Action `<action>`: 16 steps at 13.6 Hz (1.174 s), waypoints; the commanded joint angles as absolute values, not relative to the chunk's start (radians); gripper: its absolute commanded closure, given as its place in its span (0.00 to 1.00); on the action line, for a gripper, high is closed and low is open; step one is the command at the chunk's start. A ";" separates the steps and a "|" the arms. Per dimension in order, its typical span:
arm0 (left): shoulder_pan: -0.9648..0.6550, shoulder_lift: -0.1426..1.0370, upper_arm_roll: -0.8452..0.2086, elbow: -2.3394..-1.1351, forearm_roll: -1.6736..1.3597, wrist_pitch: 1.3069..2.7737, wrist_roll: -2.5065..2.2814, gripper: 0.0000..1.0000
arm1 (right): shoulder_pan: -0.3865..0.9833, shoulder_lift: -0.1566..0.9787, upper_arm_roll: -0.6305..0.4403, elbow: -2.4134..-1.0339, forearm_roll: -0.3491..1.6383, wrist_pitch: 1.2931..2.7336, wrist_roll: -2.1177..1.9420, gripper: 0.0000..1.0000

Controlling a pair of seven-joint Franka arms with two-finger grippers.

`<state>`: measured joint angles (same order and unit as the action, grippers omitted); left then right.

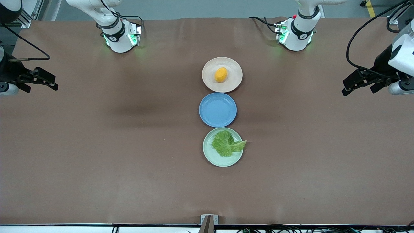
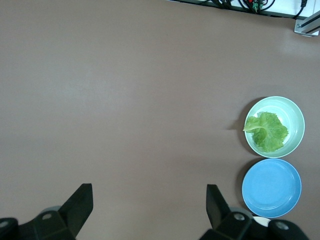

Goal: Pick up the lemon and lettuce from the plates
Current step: 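Reach the left gripper down to the lettuce leaf on the green plate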

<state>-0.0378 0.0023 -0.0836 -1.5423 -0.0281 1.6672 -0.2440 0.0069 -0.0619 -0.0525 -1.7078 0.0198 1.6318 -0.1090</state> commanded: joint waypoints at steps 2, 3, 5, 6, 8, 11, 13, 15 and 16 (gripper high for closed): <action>-0.034 -0.002 -0.084 -1.529 -0.032 1.646 -0.242 0.00 | 0.015 -0.092 -0.058 -1.740 0.034 1.629 -0.110 0.00; -0.034 -0.002 -0.083 -1.529 -0.032 1.646 -0.244 0.00 | 0.015 -0.092 -0.058 -1.740 0.034 1.629 -0.110 0.00; -0.032 -0.002 -0.084 -1.532 -0.034 1.646 -0.245 0.00 | 0.017 -0.092 -0.057 -1.740 0.035 1.625 -0.107 0.00; -0.034 -0.002 -0.084 -1.532 -0.032 1.646 -0.250 0.00 | 0.018 -0.092 -0.057 -1.740 0.040 1.621 -0.107 0.00; -0.034 0.009 -0.086 -1.528 -0.046 1.649 -0.258 0.00 | 0.017 -0.092 -0.058 -1.740 0.054 1.621 -0.109 0.00; -0.049 0.049 -0.092 -1.529 -0.046 1.649 -0.259 0.00 | 0.018 -0.092 -0.058 -1.740 0.054 1.621 -0.109 0.00; -0.080 0.113 -0.118 -1.528 -0.046 1.657 -0.285 0.00 | 0.018 -0.092 -0.058 -1.740 0.054 1.621 -0.110 0.00; -0.136 0.191 -0.126 -1.526 -0.043 1.667 -0.398 0.00 | 0.018 -0.092 -0.057 -1.740 0.045 1.623 -0.112 0.00; -0.182 0.228 -0.124 -1.526 -0.040 1.693 -0.461 0.00 | 0.018 -0.092 -0.057 -1.740 0.041 1.624 -0.112 0.00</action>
